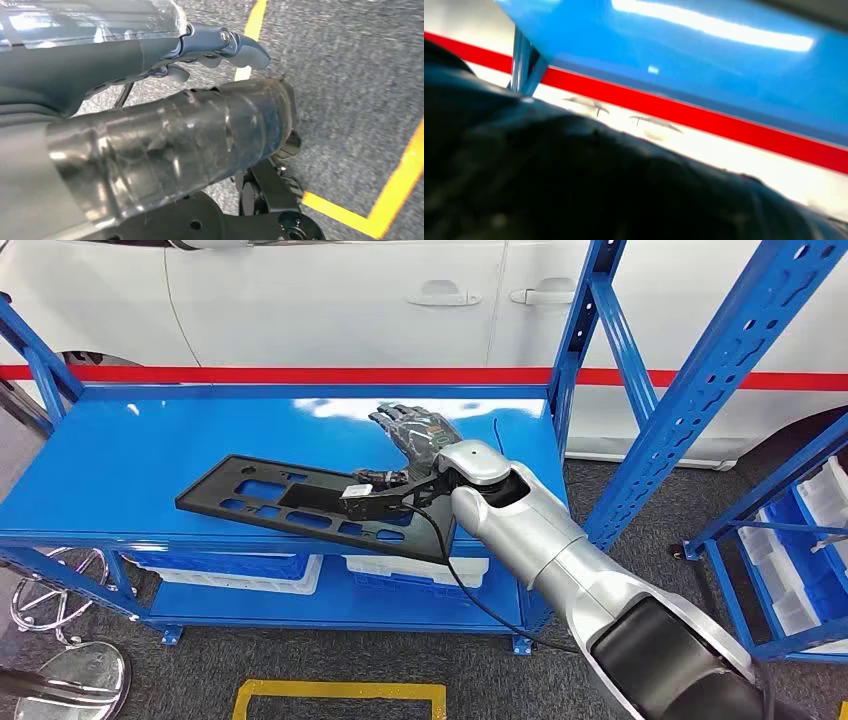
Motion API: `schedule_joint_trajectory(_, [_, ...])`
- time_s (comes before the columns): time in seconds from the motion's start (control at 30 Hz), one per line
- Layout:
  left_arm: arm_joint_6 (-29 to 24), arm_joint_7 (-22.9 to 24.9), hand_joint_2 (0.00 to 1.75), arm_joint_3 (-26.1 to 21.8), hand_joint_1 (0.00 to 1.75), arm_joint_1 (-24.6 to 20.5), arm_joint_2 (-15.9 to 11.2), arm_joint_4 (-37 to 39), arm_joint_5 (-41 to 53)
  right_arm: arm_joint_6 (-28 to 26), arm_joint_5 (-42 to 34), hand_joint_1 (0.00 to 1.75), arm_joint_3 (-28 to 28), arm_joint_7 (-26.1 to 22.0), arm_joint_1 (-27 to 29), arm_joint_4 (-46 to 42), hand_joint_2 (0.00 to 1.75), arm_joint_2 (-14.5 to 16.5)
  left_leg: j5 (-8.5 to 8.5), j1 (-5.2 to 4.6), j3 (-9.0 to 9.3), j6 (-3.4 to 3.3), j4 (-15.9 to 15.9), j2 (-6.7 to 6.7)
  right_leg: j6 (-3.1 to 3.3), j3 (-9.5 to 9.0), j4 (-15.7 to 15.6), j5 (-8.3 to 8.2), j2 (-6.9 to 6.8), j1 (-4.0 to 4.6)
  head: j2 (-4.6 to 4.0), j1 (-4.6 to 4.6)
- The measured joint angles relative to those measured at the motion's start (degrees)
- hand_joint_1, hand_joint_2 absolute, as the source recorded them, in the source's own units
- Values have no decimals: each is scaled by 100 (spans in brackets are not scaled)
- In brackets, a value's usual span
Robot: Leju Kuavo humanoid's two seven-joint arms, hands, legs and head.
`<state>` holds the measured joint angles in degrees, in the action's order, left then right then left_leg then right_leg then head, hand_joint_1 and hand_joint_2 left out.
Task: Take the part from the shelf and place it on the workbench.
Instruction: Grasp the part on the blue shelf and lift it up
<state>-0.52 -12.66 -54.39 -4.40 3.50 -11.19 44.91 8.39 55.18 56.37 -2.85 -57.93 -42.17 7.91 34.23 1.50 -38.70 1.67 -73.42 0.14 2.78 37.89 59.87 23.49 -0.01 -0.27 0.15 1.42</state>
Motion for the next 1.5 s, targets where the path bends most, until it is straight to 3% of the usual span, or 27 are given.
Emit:
schedule_joint_trajectory(0.07, [14,-43,0,-3,0,0,0,-2,10,0,1,0,0,-1,-1,4,0,0,-168,-8,314,-33,461,0,-12,40,10,-22,4,4,0,0])
schedule_joint_trajectory(0.13, [41,-121,0,-7,0,-13,-2,-10,32,-1,4,0,0,-1,-10,8,0,-2,-353,-39,799,-105,1245,3,-53,102,33,-71,1,17,0,-2])
schedule_joint_trajectory(0.17, [46,-144,0,-9,0,-20,-4,-14,45,0,6,0,0,-4,-15,9,0,-4,-394,-61,923,-138,1475,5,-89,118,37,-100,-6,18,0,-3])
schedule_joint_trajectory(0.23, [32,-145,0,-14,0,-29,-7,-17,70,3,9,0,0,-11,-19,12,0,-4,-443,-101,940,-193,1574,4,-167,124,14,-166,-19,10,0,-5])
schedule_joint_trajectory(0.3, [20,-135,0,-18,0,-28,-3,-17,87,8,13,0,0,-14,-22,14,0,-1,-542,-79,941,-254,1616,15,-241,145,22,-170,-16,-1,0,-5])
schedule_joint_trajectory(0.37, [21,-138,0,-28,0,-24,1,-17,97,15,14,0,0,-14,-27,19,0,-4,-645,-47,907,-319,1655,41,-299,299,382,122,-4,-9,0,-11])
schedule_joint_trajectory(0.43, [21,-146,0,-40,0,-23,-1,-17,105,24,14,0,0,-14,-8,31,0,-8,-703,-53,826,-358,1648,52,-344,577,1137,575,1,-28,0,-16])
schedule_joint_trajectory(0.47, [20,-149,0,-45,0,-23,-1,-17,108,28,14,0,0,-14,9,40,0,-10,-720,-54,792,-361,1640,52,-360,678,1450,708,1,-38,0,-16])
schedule_joint_trajectory(0.5, [20,-151,0,-49,0,-21,-2,-17,110,33,14,0,0,-14,26,50,0,-12,-731,-55,766,-360,1629,50,-370,685,1580,734,0,-46,0,-16])
schedule_joint_trajectory(0.53, [20,-151,0,-52,0,-18,-2,-17,114,37,14,0,0,-14,37,58,0,-14,-735,-55,749,-356,1616,48,-370,577,1476,653,-1,-52,0,-16])
schedule_joint_trajectory(0.63, [20,-149,0,-68,0,-18,7,-17,134,49,14,0,0,-13,21,67,0,-13,-719,-63,718,-317,1555,42,-302,-75,396,258,0,-36,0,-16])
schedule_joint_trajectory(0.7, [20,-145,0,-93,0,-26,15,-17,146,55,14,0,0,-14,14,74,0,-11,-710,-81,679,-276,1521,39,-251,-250,34,214,2,-11,0,-15])
schedule_joint_trajectory(1.13, [28,-127,0,-195,0,-33,24,-17,195,94,-6,0,0,-45,32,168,0,-9,-762,-80,645,-184,1563,37,-203,-215,9,183,8,-1,0,-14])
schedule_joint_trajectory(1.5, [28,-144,0,-263,0,-34,24,-17,251,184,-63,0,0,-89,31,211,0,4,-769,-88,627,-175,1541,37,-197,-214,8,168,2,-5,0,-15])
